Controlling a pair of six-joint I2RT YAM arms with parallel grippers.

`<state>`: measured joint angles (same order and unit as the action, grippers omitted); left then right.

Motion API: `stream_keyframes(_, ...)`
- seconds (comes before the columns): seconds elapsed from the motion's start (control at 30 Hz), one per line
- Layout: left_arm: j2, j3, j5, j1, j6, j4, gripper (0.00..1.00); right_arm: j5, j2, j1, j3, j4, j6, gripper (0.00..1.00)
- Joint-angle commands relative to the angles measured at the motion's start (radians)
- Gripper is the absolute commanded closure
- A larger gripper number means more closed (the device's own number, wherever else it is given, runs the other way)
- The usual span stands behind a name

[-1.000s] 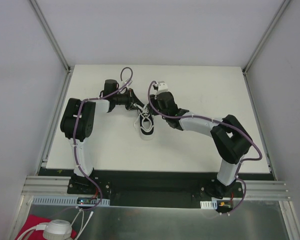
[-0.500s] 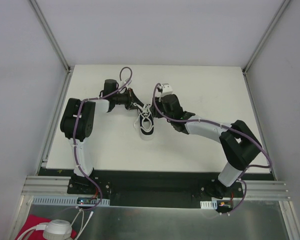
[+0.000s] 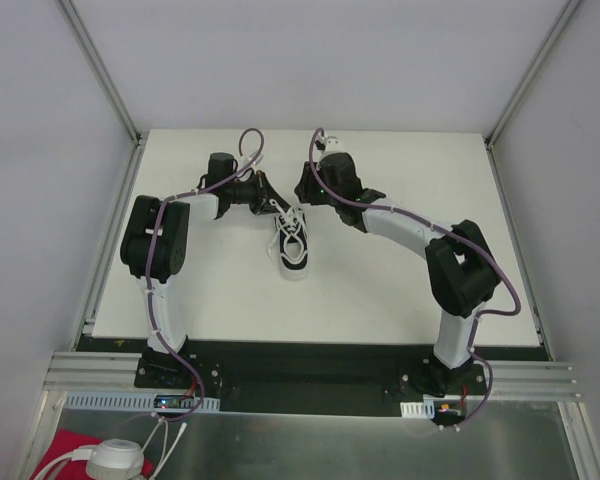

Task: Tie the shoes
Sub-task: Cross the shoelace with the shoelace.

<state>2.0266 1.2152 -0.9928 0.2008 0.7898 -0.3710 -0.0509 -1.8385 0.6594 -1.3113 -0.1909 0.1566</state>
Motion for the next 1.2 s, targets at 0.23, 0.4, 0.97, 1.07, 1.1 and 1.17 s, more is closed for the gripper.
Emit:
stream_keyframes(0.23,-0.066,0.043,0.019,-0.011,-0.060,0.046,1.00,0.149,-0.028,0.003,0.007,0.033,0.037,0.66)
stream_keyframes(0.4,-0.068,0.041,0.016,-0.011,-0.061,0.047,1.00,0.168,-0.041,0.005,0.003,0.036,0.034,0.66)
stream_keyframes(0.97,-0.080,0.032,0.013,-0.012,-0.064,0.052,1.00,0.137,-0.048,0.000,-0.022,-0.007,0.066,0.62)
stream_keyframes(1.07,-0.082,0.029,0.014,-0.012,-0.067,0.053,1.00,0.140,-0.050,0.002,-0.022,-0.013,0.072,0.62)
stream_keyframes(1.1,-0.082,0.027,0.013,-0.011,-0.066,0.053,1.00,0.138,-0.047,0.002,-0.013,-0.021,0.072,0.62)
stream_keyframes(1.17,-0.082,0.026,0.013,-0.011,-0.067,0.053,1.00,0.132,-0.033,0.002,0.003,-0.044,0.072,0.62)
